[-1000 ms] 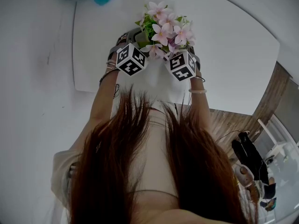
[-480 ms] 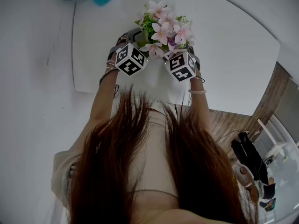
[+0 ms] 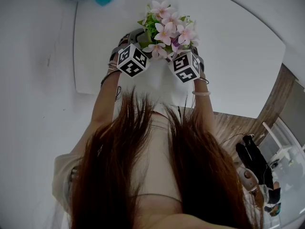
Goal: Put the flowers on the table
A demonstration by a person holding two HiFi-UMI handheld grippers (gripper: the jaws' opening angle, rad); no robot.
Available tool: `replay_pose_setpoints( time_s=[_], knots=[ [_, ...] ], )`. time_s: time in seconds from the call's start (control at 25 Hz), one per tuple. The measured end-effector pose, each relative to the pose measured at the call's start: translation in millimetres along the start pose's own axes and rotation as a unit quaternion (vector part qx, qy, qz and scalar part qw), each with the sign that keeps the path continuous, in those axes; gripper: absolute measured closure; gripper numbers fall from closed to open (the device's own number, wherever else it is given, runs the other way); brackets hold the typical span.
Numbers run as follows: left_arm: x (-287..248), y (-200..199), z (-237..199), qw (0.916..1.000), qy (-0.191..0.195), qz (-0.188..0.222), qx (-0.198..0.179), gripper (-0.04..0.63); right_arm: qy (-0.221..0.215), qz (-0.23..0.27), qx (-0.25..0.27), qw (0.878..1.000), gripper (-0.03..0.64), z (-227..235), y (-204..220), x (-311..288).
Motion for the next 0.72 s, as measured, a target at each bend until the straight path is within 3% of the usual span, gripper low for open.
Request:
replay_pose_setpoints(
  time_s=[0.72],
  knots=[
    [5.8,5.0,-1.0,0.9999,-0.006,-0.006,0.009,0.219,0.0,-0.01,-0.006,1.0,0.242,-5.3,6.3,3.1]
  ],
)
Point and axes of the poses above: the fingertips, and each gripper's own axes: x backward along the fingers, z to its right, y out of its underside, the point moved 1 cm from there along x, backward along the fingers, and after that the axes turned 7 degrees about y, right-handed, at the moved point
